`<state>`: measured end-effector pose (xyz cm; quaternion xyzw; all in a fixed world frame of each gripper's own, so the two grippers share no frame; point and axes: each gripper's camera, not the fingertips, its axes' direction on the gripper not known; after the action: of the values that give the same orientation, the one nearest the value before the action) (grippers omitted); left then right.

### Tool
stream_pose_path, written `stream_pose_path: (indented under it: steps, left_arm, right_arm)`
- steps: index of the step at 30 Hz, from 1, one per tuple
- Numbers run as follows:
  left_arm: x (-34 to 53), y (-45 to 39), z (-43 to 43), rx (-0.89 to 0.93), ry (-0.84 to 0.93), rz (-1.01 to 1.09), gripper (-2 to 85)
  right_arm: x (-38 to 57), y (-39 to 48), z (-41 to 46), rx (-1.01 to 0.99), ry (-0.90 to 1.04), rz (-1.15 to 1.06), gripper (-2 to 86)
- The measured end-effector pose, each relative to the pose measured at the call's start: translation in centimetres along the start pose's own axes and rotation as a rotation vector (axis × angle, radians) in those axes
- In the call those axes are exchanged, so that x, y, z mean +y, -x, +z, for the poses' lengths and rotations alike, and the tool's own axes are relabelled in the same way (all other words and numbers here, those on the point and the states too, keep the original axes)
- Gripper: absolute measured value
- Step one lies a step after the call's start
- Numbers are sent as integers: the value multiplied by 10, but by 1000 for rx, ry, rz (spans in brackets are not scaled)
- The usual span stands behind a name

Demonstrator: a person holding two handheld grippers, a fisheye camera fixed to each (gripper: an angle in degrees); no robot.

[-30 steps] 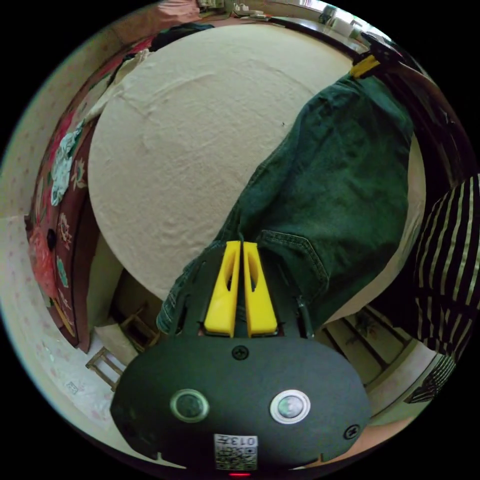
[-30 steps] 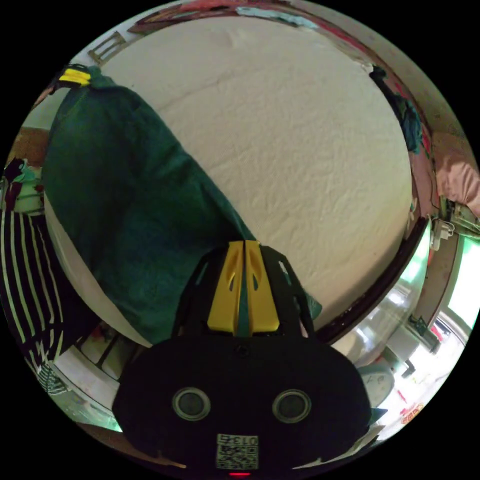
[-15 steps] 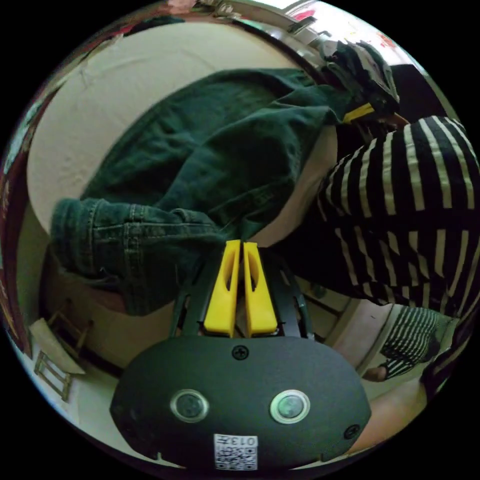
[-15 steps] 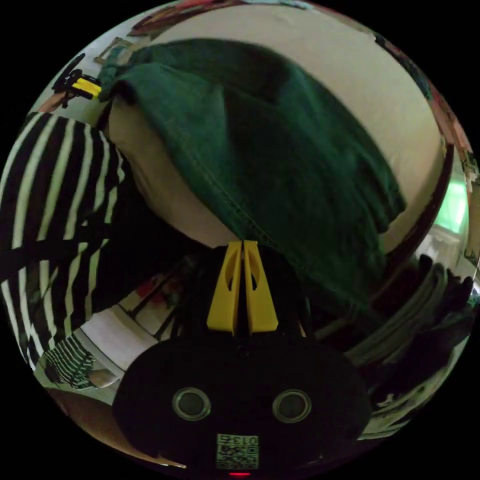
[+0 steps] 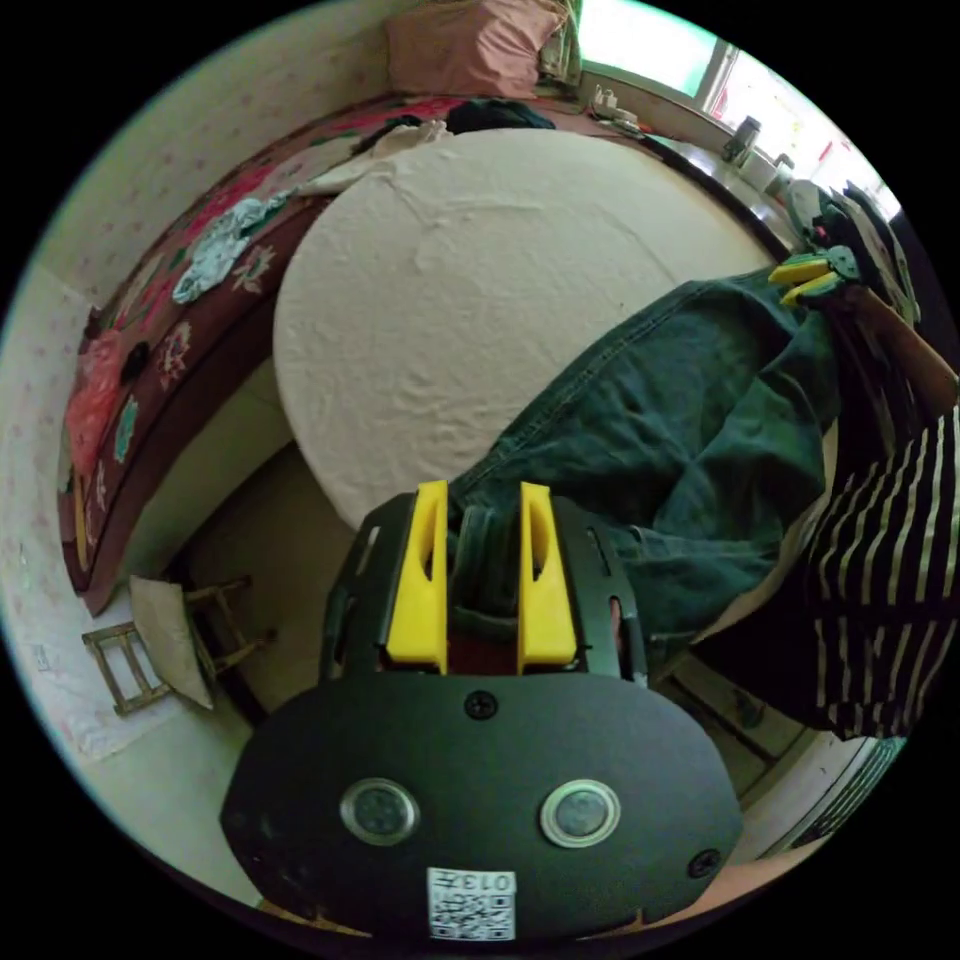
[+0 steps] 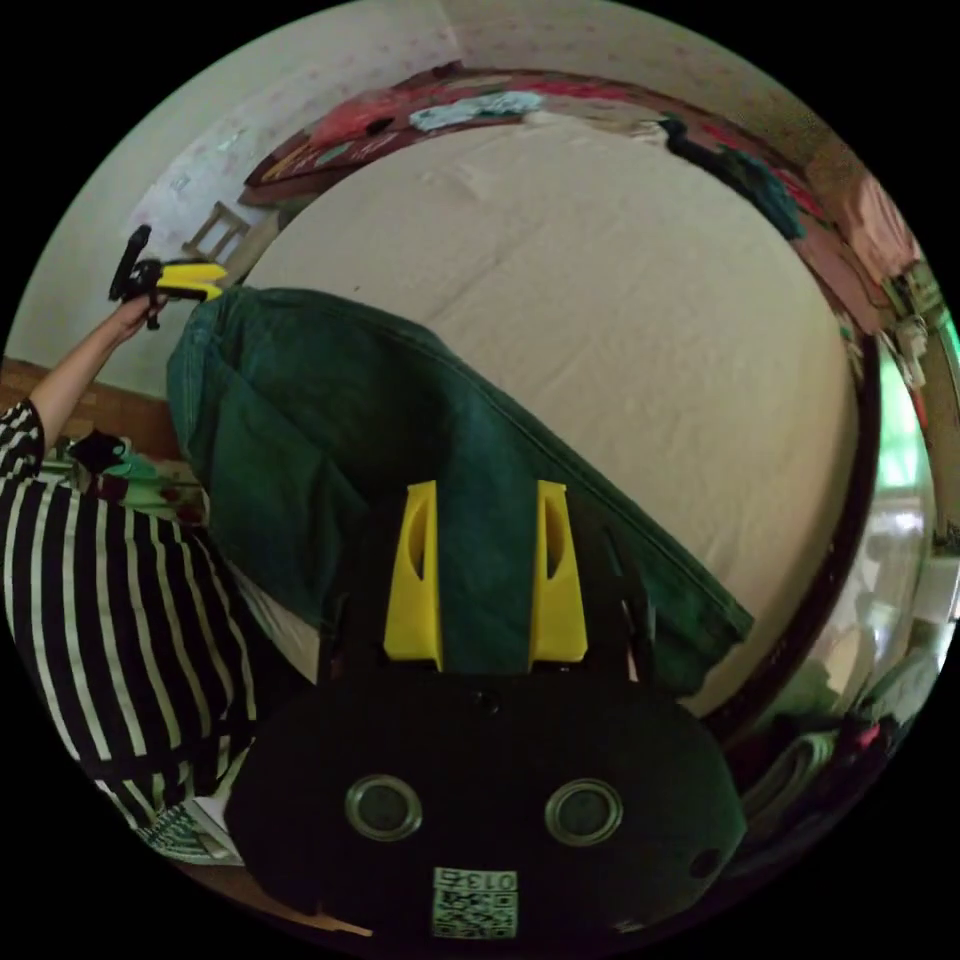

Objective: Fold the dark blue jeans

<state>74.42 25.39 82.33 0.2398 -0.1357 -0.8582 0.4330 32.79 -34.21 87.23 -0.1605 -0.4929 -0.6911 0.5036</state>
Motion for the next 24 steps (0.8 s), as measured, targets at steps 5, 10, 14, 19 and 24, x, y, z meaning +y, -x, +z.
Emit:
stream_pose_path:
  steps: [5, 10, 14, 19, 24]
  left_arm:
    - [-31, 1, 12, 83, 72, 23, 145]
    - [-45, -29, 33, 5, 301, 221, 118]
    - [-49, -46, 21, -38, 329, 245, 44]
    - [-34, -82, -42, -150, 210, 197, 22]
    - [-18, -104, -131, -204, 95, 185, 19]
  right_arm:
    - [-24, 34, 32, 3, 101, -67, 127]
    - [-21, 64, 45, 207, 148, -119, 55]
    - [-9, 80, 40, 281, 99, -119, 17]
    - [22, 102, 7, 361, -66, -82, 8]
    - [60, 127, -65, 566, -230, -39, 7]
